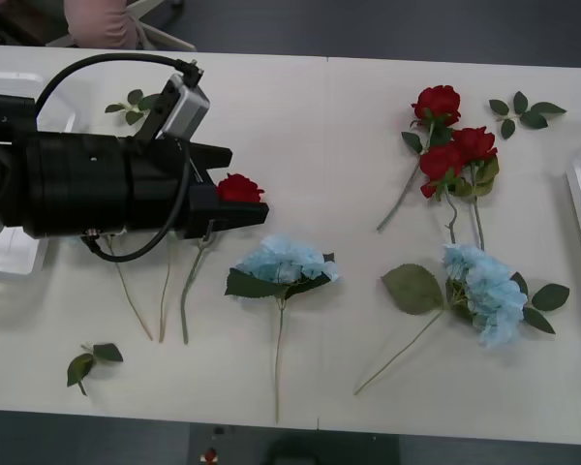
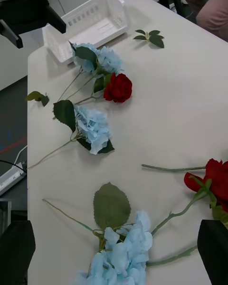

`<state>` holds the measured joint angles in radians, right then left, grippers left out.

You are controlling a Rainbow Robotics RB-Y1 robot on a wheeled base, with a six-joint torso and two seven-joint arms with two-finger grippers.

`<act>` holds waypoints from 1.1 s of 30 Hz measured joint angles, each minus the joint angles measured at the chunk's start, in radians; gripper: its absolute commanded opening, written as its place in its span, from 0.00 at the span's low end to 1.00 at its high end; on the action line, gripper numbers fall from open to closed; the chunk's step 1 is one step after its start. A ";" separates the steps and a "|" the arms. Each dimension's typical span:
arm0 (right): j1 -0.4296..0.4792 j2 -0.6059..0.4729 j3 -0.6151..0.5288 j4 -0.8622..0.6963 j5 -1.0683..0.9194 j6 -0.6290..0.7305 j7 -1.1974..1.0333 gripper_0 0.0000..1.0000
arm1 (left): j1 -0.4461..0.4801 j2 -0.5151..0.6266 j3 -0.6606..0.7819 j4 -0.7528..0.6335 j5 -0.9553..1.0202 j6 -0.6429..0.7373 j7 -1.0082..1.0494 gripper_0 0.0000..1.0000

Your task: Put the red flowers into the right box and the blue flowers into the left box

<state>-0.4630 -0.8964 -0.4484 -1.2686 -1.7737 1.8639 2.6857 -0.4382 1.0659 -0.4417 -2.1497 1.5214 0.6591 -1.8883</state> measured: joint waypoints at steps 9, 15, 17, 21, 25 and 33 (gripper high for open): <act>0.025 0.001 0.029 0.001 0.073 0.001 -0.001 1.00 | 0.001 0.004 0.026 0.019 0.107 -0.039 0.000 1.00; -0.012 0.001 0.068 0.002 0.205 -0.072 -0.176 1.00 | 0.001 0.135 0.144 0.110 0.351 0.119 0.001 1.00; -0.020 0.001 0.107 0.003 0.234 -0.132 -0.252 1.00 | 0.001 0.150 0.186 0.159 0.373 0.192 0.001 1.00; -0.022 0.001 0.207 0.003 0.294 -0.265 -0.344 1.00 | 0.002 0.151 0.208 0.255 0.381 0.282 0.032 1.00; -0.022 0.001 0.289 -0.001 0.365 -0.363 -0.553 1.00 | 0.048 0.151 0.202 0.326 0.410 0.326 0.080 1.00; -0.033 0.037 0.378 -0.035 0.605 -0.521 -0.826 1.00 | 0.204 0.151 0.250 0.412 0.358 0.457 0.146 1.00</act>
<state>-0.4956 -0.8594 -0.0700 -1.3032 -1.1684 1.3429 1.8596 -0.2342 1.2166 -0.1917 -1.7378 1.8790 1.1156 -1.7422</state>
